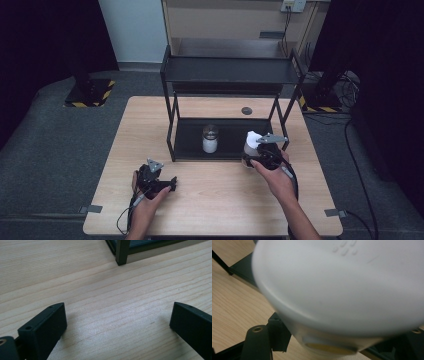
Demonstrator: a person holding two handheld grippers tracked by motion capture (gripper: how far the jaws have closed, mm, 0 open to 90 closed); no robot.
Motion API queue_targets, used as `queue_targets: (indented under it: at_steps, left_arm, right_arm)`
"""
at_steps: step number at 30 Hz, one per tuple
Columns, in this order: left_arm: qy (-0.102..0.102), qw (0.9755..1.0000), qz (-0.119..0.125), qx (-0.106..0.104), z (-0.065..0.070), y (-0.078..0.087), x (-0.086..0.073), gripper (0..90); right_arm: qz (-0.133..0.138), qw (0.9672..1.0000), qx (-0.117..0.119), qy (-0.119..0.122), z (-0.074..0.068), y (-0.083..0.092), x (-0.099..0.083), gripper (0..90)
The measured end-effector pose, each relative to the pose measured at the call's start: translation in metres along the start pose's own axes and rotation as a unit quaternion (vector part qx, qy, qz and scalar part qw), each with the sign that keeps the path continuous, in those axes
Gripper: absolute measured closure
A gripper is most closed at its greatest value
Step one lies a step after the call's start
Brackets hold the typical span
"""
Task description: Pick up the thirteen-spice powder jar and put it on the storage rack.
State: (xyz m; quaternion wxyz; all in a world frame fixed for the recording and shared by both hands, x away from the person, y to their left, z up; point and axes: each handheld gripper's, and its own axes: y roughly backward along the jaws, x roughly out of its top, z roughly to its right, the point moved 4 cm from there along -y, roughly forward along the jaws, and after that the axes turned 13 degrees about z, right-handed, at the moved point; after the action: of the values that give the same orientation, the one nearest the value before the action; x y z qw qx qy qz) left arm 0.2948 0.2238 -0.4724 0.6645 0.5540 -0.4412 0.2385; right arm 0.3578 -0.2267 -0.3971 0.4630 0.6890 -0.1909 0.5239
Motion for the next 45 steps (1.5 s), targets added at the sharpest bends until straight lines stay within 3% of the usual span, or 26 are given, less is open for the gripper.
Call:
queue_targets:
  at_steps: [17, 45]
  left_arm:
    - [0.000, 1.0000, 0.000, 0.000, 0.000, 0.000, 0.000, 0.0]
    - [0.000, 1.0000, 0.000, 0.001, 0.000, 0.000, 0.000, 0.0]
  right_arm:
    - [0.000, 0.9997, -0.020, -0.014, 0.002, -0.019, 0.011, 31.1]
    - [-0.001, 0.9995, -0.030, -0.006, -0.001, -0.052, 0.027, 31.1]
